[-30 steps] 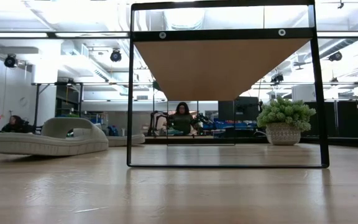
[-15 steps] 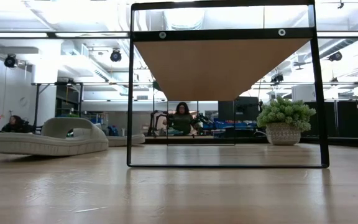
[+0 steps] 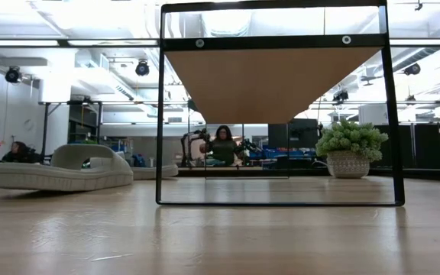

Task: Pick and place slides into the shelf
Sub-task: Put the green slide on the shelf

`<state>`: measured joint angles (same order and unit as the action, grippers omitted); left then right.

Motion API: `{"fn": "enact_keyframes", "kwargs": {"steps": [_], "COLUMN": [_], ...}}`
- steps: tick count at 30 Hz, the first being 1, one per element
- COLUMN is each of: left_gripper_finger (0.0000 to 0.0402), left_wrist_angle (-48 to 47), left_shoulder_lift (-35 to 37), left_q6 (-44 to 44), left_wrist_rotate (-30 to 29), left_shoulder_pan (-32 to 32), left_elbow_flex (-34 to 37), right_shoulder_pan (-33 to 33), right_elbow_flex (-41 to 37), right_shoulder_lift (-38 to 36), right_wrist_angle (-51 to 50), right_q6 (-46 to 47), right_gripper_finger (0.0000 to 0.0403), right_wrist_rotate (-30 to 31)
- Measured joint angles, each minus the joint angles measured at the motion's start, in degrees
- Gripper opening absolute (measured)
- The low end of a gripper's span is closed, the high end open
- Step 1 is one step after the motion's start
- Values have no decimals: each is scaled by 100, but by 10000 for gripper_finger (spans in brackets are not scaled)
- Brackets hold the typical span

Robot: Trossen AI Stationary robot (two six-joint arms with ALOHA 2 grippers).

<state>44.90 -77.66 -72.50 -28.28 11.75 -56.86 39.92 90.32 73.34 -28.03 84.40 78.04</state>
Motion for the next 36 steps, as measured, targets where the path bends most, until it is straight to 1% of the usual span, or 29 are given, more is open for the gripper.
{"fn": "enact_keyframes", "kwargs": {"steps": [6,11,13,19,21,24,27,31,36], "left_gripper_finger": [156,157,157,162,175,209,247,284,292], "left_wrist_angle": [124,155,153,115,110,118,152,61,-111], "left_shoulder_lift": [-65,11,29,1,3,14,-1,-32,-40], "left_q6": [-453,-328,-319,-261,51,668,756,353,-721], "left_wrist_rotate": [-55,-32,120,-227,-226,-265,-585,-642,-457], "left_shoulder_pan": [0,143,138,110,112,118,116,114,122], "left_elbow_flex": [0,0,0,-143,-232,-394,-554,-575,-497], "right_shoulder_pan": [-11,-11,-11,-11,-11,-11,-11,-11,-29], "right_elbow_flex": [2,2,2,2,1,2,2,0,2], "right_shoulder_lift": [-60,-80,-80,-80,-80,-80,-80,-80,-38], "right_wrist_angle": [7,2,-2,0,2,1,2,29,189], "right_q6": [-217,-347,-365,-510,-558,-618,-663,-660,-467], "right_gripper_finger": [8,8,9,9,8,8,9,9,8], "right_wrist_rotate": [4,2,2,0,0,0,-2,0,5]}}
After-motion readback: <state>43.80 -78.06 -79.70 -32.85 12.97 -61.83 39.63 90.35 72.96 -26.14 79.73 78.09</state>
